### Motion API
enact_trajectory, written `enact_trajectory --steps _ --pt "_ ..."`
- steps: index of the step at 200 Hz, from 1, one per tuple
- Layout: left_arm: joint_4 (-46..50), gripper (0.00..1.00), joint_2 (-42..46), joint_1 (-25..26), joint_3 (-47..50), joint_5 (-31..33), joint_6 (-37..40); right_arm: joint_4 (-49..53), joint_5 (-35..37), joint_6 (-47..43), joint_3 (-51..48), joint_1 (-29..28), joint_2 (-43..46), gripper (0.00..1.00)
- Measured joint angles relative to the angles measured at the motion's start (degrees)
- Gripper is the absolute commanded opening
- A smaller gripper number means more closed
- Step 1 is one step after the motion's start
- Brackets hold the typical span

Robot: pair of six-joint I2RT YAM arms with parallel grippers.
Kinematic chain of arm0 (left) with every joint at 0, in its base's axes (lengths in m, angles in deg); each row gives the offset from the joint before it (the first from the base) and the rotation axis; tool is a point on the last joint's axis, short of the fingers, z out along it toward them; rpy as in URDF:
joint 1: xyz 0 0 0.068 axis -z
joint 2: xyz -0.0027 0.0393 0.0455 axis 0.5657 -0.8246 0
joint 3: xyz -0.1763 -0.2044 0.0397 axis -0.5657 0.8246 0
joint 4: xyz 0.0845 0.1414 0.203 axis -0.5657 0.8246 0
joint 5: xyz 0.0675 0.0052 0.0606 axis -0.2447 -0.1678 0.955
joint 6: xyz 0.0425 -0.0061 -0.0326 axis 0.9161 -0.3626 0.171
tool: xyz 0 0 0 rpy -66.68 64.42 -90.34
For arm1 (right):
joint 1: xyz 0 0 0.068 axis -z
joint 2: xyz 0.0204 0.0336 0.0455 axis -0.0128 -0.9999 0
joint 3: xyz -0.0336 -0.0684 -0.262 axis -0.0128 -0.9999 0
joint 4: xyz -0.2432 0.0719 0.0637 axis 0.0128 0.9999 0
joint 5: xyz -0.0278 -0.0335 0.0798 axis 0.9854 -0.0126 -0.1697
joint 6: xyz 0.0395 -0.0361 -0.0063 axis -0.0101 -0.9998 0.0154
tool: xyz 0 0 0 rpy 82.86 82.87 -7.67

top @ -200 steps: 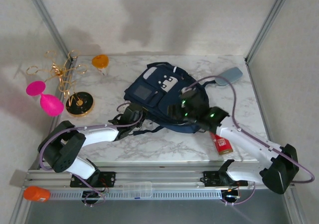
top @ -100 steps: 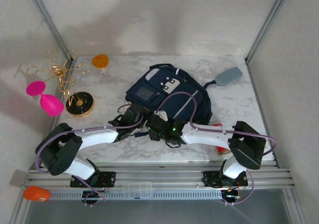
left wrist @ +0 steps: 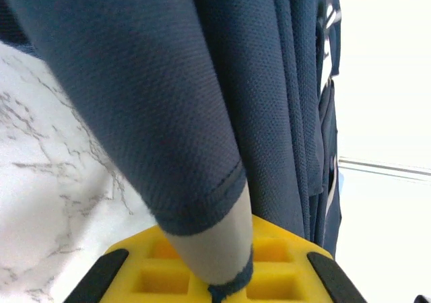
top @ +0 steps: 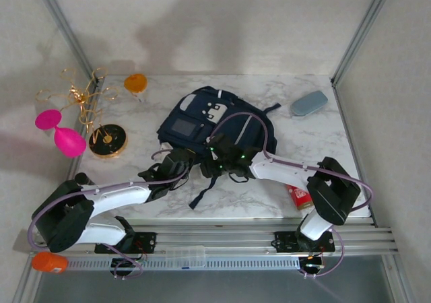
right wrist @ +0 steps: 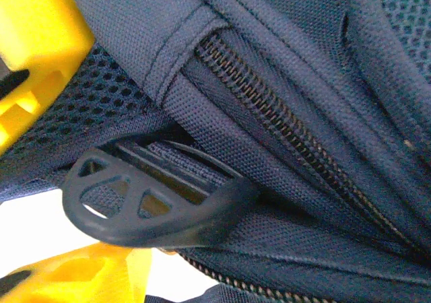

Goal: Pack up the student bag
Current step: Rotate the student bag at the center of the table, then zip the student bag at the center of the table.

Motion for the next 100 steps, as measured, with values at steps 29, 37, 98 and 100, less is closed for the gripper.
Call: enact_trajectory --steps 29,37,98,100 --pt "-0.22 0.00 -2.12 1.81 -1.86 0.07 -1.14 0.13 0.61 -0.17 -4.39 0.98 6.88 0.52" --pt "-0.22 0.00 -2.49 2.01 -2.12 -0.04 -1.29 0.09 1.68 1.77 -5.90 0.98 9.53 0.50" --pt "-0.13 0.00 -3.04 2.16 -2.25 -0.28 -2.03 0.35 12.11 14.88 -7.28 -9.51 12.00 0.41" --pt "-0.13 0.00 -3.04 2.16 -2.25 -0.28 -2.10 0.35 12.26 15.21 -7.17 -9.70 11.74 0.41"
